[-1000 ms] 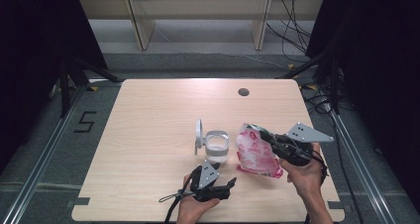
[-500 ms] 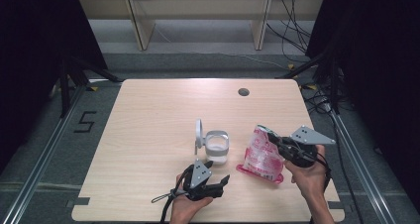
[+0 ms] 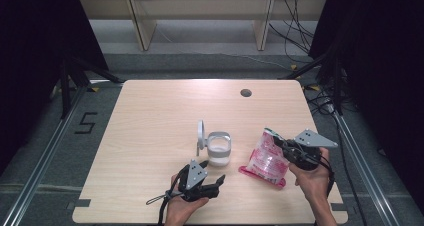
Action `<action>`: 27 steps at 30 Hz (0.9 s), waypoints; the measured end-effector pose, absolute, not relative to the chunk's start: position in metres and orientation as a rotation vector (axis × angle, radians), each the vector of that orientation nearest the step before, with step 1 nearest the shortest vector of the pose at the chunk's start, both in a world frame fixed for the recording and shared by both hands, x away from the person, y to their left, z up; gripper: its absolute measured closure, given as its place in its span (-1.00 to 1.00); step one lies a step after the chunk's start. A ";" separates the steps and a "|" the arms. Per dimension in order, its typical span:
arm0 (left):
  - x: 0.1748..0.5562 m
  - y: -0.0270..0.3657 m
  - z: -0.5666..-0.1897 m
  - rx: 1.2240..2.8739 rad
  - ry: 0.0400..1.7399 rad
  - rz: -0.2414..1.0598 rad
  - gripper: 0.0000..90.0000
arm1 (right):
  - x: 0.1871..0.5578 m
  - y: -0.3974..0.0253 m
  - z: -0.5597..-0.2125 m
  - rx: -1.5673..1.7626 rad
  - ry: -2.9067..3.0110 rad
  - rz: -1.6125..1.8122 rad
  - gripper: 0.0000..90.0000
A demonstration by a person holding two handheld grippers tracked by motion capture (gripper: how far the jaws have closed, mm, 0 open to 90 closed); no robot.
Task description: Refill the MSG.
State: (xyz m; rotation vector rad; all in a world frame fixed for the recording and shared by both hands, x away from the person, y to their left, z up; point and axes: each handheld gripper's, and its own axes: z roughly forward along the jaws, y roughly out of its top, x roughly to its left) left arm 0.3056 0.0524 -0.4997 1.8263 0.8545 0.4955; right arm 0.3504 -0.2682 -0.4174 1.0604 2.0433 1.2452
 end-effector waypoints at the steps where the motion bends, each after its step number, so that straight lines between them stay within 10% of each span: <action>1: 0.306 0.052 -0.500 1.826 0.855 0.495 -0.39 | 0.352 -0.270 -0.418 1.034 2.051 1.240 1.00; 27: 0.309 0.084 -0.491 1.802 0.908 0.522 -0.38 | 0.360 -0.281 -0.435 1.101 2.015 1.140 0.91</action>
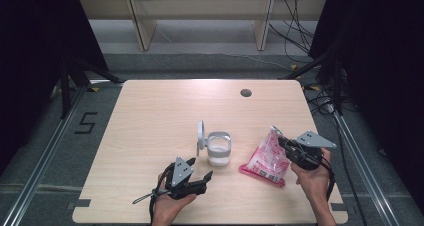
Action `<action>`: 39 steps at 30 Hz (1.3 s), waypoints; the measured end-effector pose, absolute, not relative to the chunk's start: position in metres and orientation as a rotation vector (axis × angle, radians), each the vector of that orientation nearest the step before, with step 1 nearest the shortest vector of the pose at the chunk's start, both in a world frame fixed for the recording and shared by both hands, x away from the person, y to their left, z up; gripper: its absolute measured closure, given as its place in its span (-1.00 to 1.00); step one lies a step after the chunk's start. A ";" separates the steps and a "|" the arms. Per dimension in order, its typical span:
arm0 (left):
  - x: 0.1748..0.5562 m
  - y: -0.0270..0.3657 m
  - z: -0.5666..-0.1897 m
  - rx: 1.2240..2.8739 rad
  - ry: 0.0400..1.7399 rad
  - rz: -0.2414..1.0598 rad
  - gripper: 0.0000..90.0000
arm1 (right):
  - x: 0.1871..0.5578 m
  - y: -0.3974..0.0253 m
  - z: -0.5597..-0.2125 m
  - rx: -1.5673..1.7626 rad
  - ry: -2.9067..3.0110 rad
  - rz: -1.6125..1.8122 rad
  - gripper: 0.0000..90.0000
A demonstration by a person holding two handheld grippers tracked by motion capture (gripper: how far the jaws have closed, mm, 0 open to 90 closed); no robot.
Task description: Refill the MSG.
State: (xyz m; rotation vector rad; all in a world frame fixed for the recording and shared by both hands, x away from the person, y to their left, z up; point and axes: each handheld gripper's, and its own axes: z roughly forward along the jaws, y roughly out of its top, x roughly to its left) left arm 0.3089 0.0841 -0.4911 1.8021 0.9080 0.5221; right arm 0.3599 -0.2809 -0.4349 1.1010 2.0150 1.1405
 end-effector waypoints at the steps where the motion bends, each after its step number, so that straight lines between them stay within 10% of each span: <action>1: 0.309 0.085 -0.491 1.803 0.906 0.522 -0.38 | 0.359 -0.281 -0.435 1.119 2.014 1.148 0.92; 39: 0.317 0.112 -0.474 1.783 0.925 0.592 -0.35 | 0.363 -0.291 -0.443 1.185 1.977 1.141 0.89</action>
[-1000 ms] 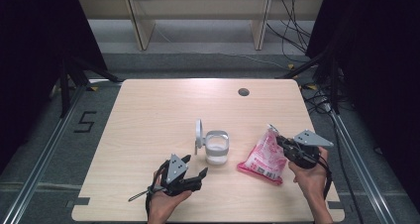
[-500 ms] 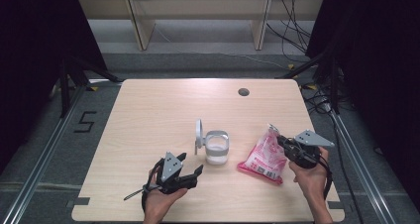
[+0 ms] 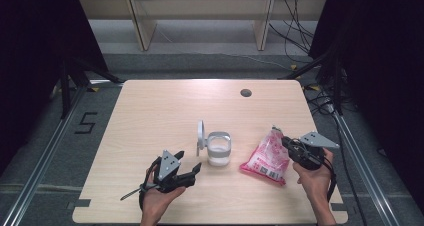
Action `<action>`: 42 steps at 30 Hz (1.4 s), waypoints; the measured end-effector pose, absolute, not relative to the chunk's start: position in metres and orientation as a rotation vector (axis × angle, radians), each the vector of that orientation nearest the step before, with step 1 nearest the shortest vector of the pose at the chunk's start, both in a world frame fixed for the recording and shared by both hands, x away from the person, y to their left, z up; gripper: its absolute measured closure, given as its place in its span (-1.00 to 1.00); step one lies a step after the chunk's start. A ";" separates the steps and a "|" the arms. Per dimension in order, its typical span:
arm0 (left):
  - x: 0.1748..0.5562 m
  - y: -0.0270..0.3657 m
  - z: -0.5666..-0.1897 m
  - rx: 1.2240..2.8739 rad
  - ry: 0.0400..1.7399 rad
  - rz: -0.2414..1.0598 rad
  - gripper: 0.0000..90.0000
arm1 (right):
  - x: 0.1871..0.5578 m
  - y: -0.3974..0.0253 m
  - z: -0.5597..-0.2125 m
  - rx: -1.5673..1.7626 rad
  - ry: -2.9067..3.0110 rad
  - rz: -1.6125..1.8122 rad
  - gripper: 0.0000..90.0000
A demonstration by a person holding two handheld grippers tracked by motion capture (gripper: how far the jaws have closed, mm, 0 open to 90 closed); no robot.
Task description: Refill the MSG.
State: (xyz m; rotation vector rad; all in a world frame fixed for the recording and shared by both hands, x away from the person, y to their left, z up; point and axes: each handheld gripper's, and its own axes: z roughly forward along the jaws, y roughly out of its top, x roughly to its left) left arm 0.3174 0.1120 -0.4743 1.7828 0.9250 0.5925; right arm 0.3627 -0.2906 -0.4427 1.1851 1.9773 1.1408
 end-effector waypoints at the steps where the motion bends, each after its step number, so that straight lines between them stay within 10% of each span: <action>1: 0.317 0.112 -0.474 1.781 0.927 0.591 -0.35 | 0.363 -0.291 -0.443 1.185 1.977 1.141 0.89; 17: 0.319 0.117 -0.472 1.763 0.948 0.593 -0.36 | 0.357 -0.298 -0.443 1.228 1.944 1.175 0.76; 42: 0.325 0.124 -0.469 1.752 0.977 0.593 -0.35 | 0.325 -0.289 -0.453 1.272 1.917 1.227 0.01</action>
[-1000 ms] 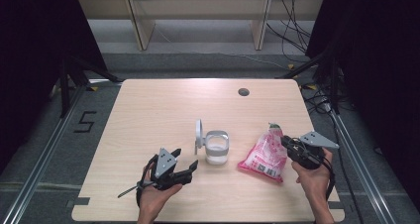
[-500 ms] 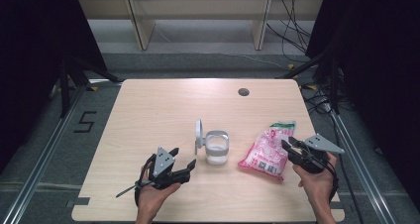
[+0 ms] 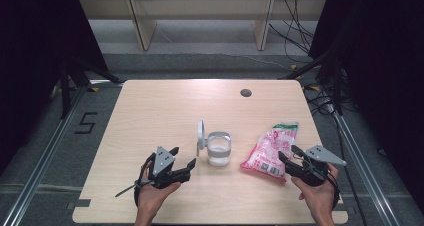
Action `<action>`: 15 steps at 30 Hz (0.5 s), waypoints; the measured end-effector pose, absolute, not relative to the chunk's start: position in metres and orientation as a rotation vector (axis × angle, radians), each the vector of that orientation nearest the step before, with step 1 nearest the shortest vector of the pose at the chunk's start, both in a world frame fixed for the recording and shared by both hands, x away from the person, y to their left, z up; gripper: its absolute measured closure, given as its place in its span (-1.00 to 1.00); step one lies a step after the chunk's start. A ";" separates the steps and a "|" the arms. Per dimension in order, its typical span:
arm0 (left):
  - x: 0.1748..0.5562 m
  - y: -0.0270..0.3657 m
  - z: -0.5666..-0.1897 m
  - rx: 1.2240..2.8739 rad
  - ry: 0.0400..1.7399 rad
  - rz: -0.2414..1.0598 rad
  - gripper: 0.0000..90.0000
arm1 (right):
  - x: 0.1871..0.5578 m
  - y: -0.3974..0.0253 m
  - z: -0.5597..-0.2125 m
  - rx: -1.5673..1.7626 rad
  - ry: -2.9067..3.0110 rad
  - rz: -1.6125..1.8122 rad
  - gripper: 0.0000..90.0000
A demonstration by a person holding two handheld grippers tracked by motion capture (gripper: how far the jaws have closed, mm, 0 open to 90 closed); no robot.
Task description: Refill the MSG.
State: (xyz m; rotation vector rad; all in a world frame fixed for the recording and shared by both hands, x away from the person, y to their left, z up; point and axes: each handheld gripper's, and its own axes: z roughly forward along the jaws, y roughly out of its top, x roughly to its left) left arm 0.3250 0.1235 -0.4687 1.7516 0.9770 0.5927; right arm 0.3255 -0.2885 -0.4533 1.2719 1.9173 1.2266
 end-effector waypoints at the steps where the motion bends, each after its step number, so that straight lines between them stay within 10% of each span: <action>1: 0.326 0.123 -0.469 1.744 0.977 0.591 -0.35 | 0.323 -0.287 -0.454 1.290 1.915 1.237 0.00; 15: 0.330 0.125 -0.459 1.747 0.971 0.602 -0.20 | 0.306 -0.276 -0.459 1.237 1.981 1.247 -0.02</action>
